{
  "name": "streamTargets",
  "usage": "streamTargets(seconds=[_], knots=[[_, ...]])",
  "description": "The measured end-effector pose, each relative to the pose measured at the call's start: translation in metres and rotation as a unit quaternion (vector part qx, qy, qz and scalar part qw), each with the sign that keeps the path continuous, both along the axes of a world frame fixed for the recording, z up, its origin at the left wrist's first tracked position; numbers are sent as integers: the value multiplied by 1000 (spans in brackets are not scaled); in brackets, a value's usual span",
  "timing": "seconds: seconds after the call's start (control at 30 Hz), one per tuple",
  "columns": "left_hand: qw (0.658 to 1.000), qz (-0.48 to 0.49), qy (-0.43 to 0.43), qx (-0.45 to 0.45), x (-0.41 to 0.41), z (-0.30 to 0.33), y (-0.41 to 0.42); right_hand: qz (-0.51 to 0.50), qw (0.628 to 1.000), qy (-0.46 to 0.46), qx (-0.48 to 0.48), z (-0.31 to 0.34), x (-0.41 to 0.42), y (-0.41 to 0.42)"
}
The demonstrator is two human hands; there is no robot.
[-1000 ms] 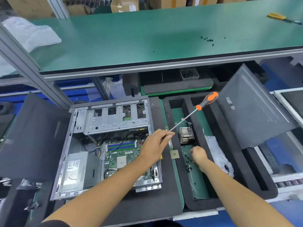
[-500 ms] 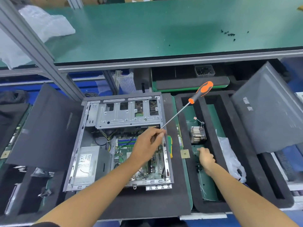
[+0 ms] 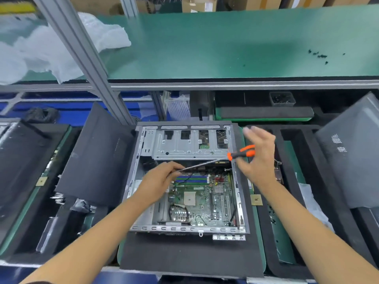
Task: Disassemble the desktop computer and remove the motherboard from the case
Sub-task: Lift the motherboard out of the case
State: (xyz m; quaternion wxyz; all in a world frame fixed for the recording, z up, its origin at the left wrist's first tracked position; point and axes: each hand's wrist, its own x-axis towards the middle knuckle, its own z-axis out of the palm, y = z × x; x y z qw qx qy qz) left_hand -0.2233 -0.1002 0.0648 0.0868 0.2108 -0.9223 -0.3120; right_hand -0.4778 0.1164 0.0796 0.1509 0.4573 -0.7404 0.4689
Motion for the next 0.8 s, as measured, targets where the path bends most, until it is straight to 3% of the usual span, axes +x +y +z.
streamTargets(seconds=[0.07,0.17,0.23,0.33,0.5,0.6,0.67,0.8], knots=[[999,5,4,-52,-2,3,-20,29,973,193,121,6,0,-5],[994,-15,-2,-105,-18,11,-39,52,933,249,255,10,10,-7],[995,-17,43,-92,-31,17,-43,18,941,175,288,13,14,-4],[984,3,109,-140,-48,15,-36,-69,947,-50,310,7,14,8],[981,5,100,-164,-53,0,-16,-125,918,-332,178,-30,9,34],[988,-25,76,-135,-45,-15,-3,-171,884,-407,153,-60,17,49],[991,-48,54,-115,-39,-24,5,-196,860,-431,190,-83,27,58],[977,-102,32,-187,-35,-33,9,-179,827,-447,291,-117,47,68]])
